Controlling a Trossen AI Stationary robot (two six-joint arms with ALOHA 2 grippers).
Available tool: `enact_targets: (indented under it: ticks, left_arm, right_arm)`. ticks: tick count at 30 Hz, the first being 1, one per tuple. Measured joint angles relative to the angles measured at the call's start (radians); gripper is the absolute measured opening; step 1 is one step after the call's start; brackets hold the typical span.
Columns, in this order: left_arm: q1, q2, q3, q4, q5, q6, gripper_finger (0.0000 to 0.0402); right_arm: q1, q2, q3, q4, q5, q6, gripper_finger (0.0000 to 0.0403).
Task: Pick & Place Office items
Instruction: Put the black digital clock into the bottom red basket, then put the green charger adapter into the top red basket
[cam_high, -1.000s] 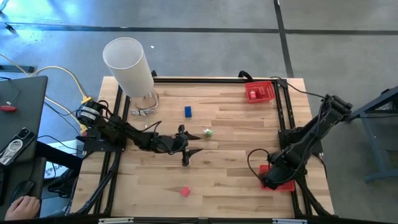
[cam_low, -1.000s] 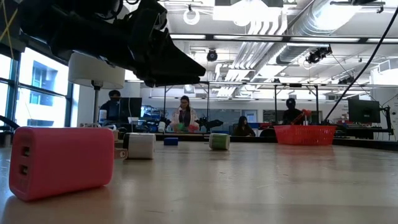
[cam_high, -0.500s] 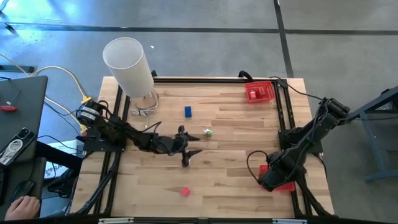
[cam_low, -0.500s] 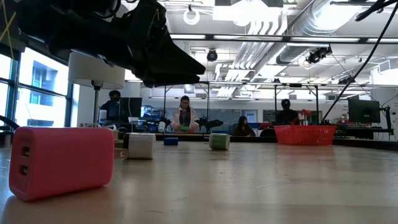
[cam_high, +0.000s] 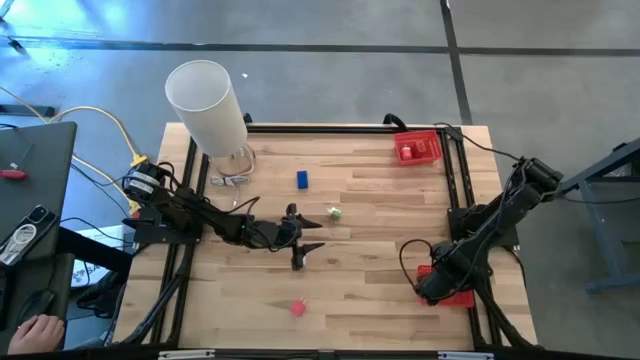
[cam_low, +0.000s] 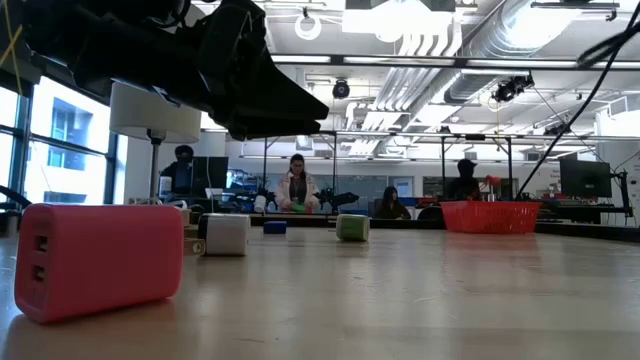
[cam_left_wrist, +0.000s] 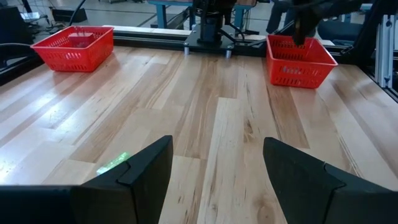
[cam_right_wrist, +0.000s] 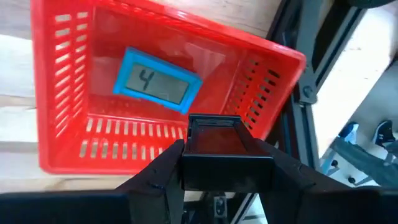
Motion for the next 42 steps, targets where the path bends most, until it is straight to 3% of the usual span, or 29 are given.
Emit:
enact_targets:
  ticks: [21,34,42]
  left_arm:
    - [0.0,0.0,0.0,-0.006,0.003,0.0,0.0245]
    - [-0.001,0.0,0.0,-0.008,0.003,0.001,0.0245]
    - [0.0,0.0,0.0,-0.009,0.003,0.001,0.0245]
  right_arm:
    - [0.0,0.0,-0.093,0.159,0.045,0.019,0.0149]
    - [0.0,0.0,-0.093,0.16,0.05,0.016,0.0244]
    - [-0.003,-0.001,-0.093,0.178,0.003,0.014,0.0263]
